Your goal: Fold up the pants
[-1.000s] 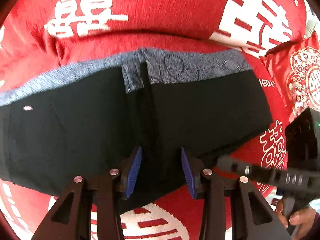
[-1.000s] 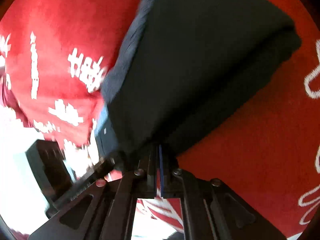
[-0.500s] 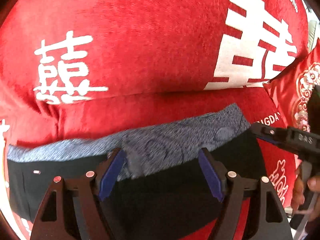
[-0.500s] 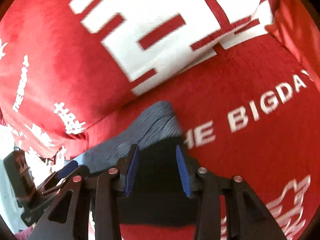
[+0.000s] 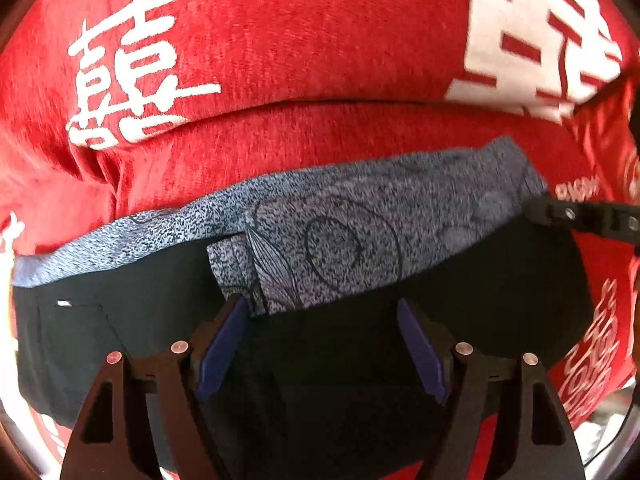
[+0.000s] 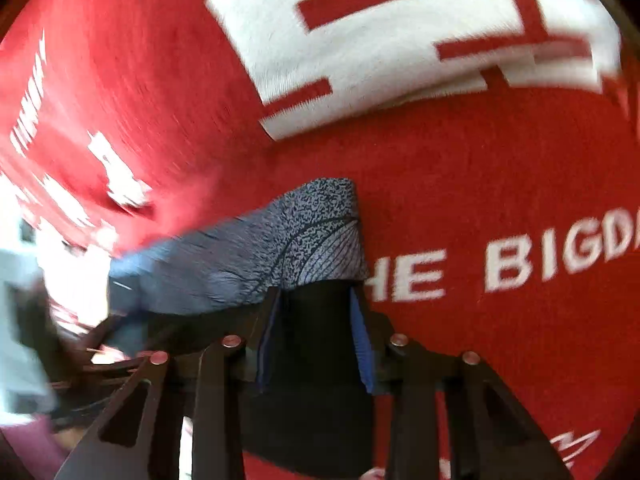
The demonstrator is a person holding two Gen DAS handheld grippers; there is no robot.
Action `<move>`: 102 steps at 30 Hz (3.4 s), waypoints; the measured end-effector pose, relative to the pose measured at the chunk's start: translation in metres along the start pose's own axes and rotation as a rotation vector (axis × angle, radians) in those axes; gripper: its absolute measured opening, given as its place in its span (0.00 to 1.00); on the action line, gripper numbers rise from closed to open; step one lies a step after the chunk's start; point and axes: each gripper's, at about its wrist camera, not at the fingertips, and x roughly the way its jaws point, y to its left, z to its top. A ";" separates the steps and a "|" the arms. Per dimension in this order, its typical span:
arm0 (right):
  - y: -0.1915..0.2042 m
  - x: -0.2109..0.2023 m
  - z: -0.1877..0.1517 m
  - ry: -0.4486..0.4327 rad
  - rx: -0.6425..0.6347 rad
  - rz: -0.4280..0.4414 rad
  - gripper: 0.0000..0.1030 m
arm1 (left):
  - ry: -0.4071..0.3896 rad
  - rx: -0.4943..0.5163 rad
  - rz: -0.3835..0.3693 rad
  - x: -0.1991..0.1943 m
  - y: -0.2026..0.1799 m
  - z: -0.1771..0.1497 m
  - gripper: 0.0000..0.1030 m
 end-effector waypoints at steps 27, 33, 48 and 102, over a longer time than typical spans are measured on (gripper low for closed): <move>0.105 -0.037 -0.133 0.053 -0.030 -0.229 0.77 | 0.083 -0.236 0.017 -0.069 0.090 -0.105 0.83; 0.142 -0.025 -0.132 0.086 -0.050 -0.224 0.77 | 0.091 -0.289 -0.001 -0.074 0.116 -0.120 0.83; 0.223 0.025 -0.126 0.176 -0.190 -0.241 0.77 | 0.131 -0.437 0.007 -0.060 0.185 -0.148 0.83; 0.277 0.105 -0.113 0.242 -0.257 -0.273 0.87 | -0.254 -0.945 -0.491 -0.045 0.358 -0.194 0.83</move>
